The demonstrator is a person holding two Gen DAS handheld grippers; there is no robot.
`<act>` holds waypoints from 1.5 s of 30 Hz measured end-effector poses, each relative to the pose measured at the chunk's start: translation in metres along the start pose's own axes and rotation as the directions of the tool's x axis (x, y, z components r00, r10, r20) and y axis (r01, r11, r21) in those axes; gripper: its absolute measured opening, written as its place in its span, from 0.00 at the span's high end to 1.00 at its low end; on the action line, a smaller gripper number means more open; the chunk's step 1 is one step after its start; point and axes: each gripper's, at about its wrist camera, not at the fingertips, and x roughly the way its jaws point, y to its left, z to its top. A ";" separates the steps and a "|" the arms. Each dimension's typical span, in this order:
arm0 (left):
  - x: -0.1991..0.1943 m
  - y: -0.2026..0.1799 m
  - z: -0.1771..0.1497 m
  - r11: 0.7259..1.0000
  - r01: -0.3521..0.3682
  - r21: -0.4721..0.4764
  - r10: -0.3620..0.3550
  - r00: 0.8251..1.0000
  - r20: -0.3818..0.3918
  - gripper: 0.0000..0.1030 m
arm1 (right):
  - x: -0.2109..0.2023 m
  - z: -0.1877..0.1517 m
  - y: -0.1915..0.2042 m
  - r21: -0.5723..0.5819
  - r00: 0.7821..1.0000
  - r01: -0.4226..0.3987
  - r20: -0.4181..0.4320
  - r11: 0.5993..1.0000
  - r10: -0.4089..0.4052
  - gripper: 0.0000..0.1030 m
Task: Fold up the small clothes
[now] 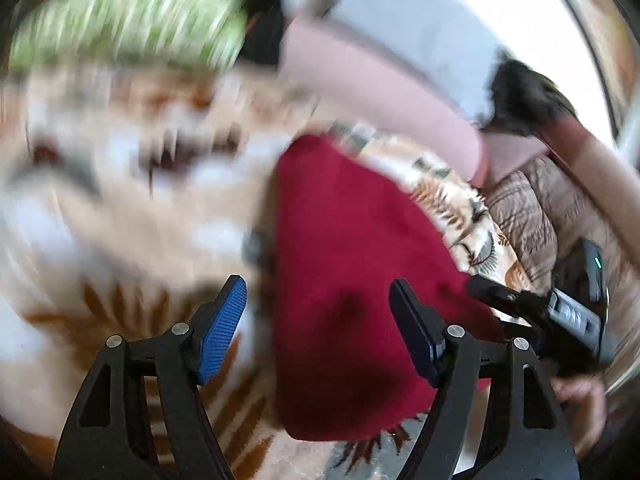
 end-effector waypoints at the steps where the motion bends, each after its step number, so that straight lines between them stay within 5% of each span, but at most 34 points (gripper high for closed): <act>1: 0.011 0.008 -0.002 0.997 0.034 -0.074 -0.038 0.998 -0.057 0.28 | 0.004 0.001 0.007 -0.068 0.998 0.063 0.020 0.996 -0.062 0.25; 3: 0.016 0.012 -0.006 0.986 0.099 -0.131 -0.110 0.991 -0.080 0.28 | 0.011 0.004 0.011 -0.130 0.990 0.140 0.048 0.982 -0.134 0.25; 7: 0.021 0.003 -0.016 0.981 0.150 -0.125 -0.168 0.976 -0.140 0.28 | 0.029 0.019 -0.007 -0.101 1.000 0.011 0.005 0.995 -0.010 0.25; 12: 0.020 -0.006 -0.017 0.987 0.138 -0.083 -0.148 0.980 -0.135 0.31 | 0.041 0.024 -0.023 -0.073 0.996 -0.083 -0.030 0.994 0.081 0.24; 14: 0.015 -0.014 -0.017 0.992 0.118 -0.037 -0.122 0.985 -0.122 0.36 | 0.041 0.023 -0.024 -0.028 0.983 -0.172 -0.074 0.985 0.170 0.42; 16: 0.009 -0.021 -0.018 0.994 0.108 0.010 -0.106 0.988 -0.110 0.39 | 0.037 0.021 -0.016 -0.070 0.986 -0.153 -0.080 0.986 0.147 0.58; 20: -0.011 -0.032 -0.031 0.991 0.135 0.025 -0.131 0.985 -0.116 0.40 | 0.018 0.012 0.001 -0.072 0.980 -0.190 -0.077 0.979 0.184 0.62; 25: -0.008 -0.025 -0.041 0.994 0.108 -0.009 -0.108 0.979 -0.171 0.35 | 0.008 -0.011 -0.010 0.006 0.988 -0.052 -0.144 0.999 0.052 0.61; 30: -0.009 -0.018 -0.041 0.995 0.091 -0.037 -0.096 0.981 -0.169 0.27 | -0.002 -0.016 -0.019 0.073 0.993 -0.061 -0.094 0.995 0.068 0.56; 33: -0.031 -0.020 -0.040 0.999 0.047 0.009 -0.046 0.995 -0.090 0.27 | -0.028 -0.022 -0.012 0.072 0.999 -0.029 -0.017 0.997 0.030 0.55; 39: -0.083 -0.038 -0.049 0.980 -0.107 0.166 0.088 0.990 0.114 0.26 | -0.101 -0.070 0.051 -0.222 0.980 0.157 0.158 0.962 -0.124 0.55; 41: -0.091 -0.040 -0.058 0.971 -0.140 0.195 0.119 0.986 0.115 0.26 | -0.120 -0.101 0.073 -0.313 0.963 0.221 0.217 0.924 -0.157 0.53; 45: -0.096 -0.044 -0.084 0.950 -0.213 0.229 0.210 0.977 0.038 0.16 | -0.142 -0.159 0.101 -0.407 0.939 0.308 0.278 0.860 -0.204 0.30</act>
